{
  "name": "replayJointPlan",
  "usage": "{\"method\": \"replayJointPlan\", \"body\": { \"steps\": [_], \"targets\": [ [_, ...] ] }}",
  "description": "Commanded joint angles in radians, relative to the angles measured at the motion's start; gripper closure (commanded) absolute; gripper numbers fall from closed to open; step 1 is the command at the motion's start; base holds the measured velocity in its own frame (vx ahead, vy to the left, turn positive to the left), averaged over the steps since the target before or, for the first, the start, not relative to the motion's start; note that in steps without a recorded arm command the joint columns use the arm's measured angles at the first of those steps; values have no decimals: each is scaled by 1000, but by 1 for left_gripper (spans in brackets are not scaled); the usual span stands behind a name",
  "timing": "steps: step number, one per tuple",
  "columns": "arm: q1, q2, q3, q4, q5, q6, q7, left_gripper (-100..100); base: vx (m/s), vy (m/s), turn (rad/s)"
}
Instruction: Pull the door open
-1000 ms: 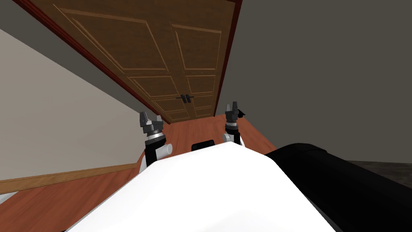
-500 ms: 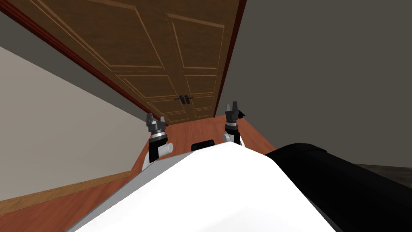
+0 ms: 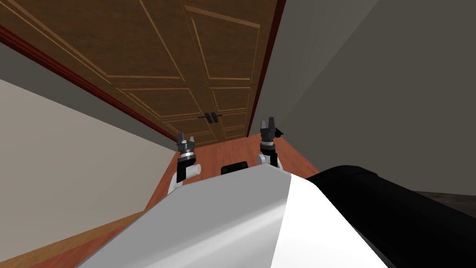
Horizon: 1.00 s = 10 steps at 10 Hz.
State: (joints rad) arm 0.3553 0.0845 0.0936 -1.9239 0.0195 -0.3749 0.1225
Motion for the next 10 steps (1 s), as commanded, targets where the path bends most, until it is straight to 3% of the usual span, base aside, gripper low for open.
{"method": "replayJointPlan", "body": {
  "steps": [1,10],
  "targets": [
    [-17,14,8,35,5,5,6,-100,113,55,-40],
    [-95,56,26,219,20,30,17,-100,110,26,-47]
  ]
}}
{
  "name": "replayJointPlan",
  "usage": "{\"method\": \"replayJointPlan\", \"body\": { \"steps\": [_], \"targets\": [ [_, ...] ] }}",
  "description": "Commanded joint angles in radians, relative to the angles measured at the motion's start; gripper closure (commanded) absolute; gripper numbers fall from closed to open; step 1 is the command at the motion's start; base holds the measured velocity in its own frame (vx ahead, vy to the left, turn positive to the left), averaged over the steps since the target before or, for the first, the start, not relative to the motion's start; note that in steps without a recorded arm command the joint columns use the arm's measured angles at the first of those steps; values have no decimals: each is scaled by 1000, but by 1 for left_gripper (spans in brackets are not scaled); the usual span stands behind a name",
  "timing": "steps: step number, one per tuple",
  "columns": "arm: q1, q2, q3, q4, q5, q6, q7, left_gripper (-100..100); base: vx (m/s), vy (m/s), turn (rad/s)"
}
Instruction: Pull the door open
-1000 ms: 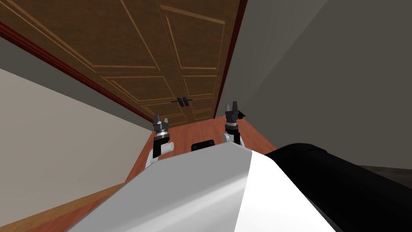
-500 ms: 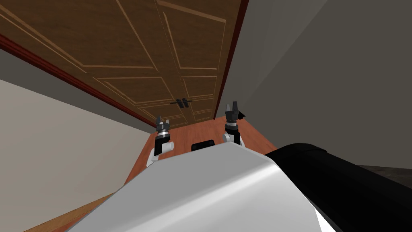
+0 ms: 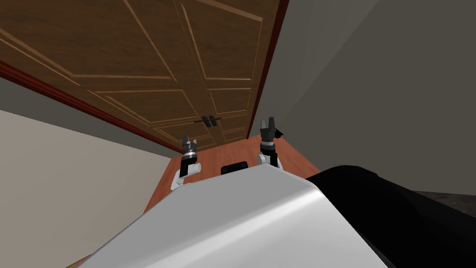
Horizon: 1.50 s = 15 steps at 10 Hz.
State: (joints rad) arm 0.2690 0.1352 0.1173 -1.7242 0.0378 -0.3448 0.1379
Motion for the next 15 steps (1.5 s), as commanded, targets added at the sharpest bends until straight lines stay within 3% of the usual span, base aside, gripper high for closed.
{"method": "replayJointPlan", "body": {
  "steps": [1,15],
  "targets": [
    [-17,9,4,37,3,2,3,-100,96,31,-38],
    [-134,66,32,313,26,39,20,-100,121,36,-47]
  ]
}}
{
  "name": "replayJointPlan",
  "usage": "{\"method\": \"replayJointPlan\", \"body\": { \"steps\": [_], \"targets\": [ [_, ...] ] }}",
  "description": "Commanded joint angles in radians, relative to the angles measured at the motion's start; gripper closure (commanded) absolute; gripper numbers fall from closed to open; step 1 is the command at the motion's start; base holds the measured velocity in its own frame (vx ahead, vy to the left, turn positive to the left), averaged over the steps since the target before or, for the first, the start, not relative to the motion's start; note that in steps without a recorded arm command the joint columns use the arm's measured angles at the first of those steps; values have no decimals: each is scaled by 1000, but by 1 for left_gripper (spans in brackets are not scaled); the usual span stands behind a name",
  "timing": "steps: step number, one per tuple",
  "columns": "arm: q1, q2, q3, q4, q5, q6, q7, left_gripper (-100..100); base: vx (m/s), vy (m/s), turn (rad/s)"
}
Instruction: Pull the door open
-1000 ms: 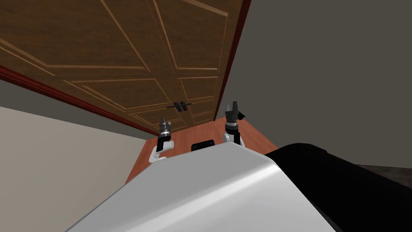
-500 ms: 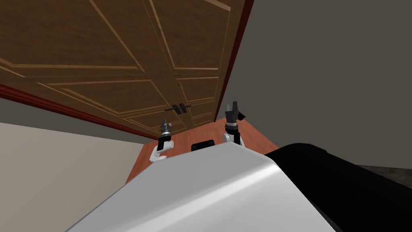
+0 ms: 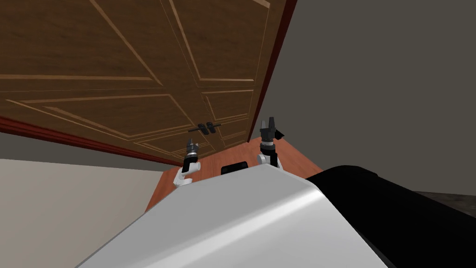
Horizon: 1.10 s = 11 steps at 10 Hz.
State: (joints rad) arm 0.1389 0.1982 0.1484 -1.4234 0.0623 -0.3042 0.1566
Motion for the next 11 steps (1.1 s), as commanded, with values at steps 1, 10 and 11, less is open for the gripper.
{"method": "replayJointPlan", "body": {
  "steps": [1,10,11],
  "targets": [
    [-13,7,3,33,3,1,2,-100,141,47,-32],
    [-7,94,80,143,40,-20,42,-100,132,14,-50],
    [-4,110,93,159,47,-27,51,-100,80,23,-56]
  ]
}}
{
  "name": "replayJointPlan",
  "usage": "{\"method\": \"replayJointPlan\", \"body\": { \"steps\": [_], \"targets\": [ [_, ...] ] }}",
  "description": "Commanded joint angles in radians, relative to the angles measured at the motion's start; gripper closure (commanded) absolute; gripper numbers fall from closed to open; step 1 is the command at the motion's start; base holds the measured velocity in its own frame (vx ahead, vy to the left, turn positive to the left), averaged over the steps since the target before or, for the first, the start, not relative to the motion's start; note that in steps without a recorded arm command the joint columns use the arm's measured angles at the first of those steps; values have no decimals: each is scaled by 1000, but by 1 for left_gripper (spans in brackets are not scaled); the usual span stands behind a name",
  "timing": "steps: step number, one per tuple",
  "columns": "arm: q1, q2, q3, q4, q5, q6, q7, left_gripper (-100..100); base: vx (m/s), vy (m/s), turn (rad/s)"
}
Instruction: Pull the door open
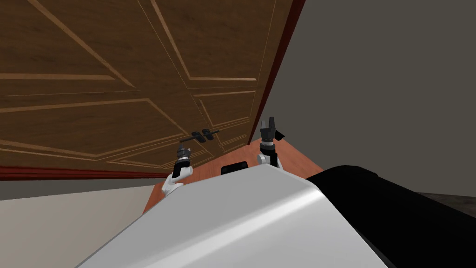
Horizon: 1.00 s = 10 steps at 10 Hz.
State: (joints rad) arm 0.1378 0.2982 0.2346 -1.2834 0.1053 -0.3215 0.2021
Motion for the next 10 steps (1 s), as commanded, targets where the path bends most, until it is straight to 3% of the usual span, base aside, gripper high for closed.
{"method": "replayJointPlan", "body": {
  "steps": [1,3,5,6,7,10],
  "targets": [
    [-2,24,17,33,10,-17,13,-100,130,54,-100],
    [-5,42,26,54,19,-30,27,-100,166,61,-122],
    [-23,40,9,58,21,-40,35,-100,190,-10,-176],
    [-18,42,16,58,21,-36,33,-100,98,-40,-40],
    [-18,42,16,58,21,-36,33,100,-16,11,55],
    [-18,42,16,58,21,-36,33,100,-28,8,-16]
  ]
}}
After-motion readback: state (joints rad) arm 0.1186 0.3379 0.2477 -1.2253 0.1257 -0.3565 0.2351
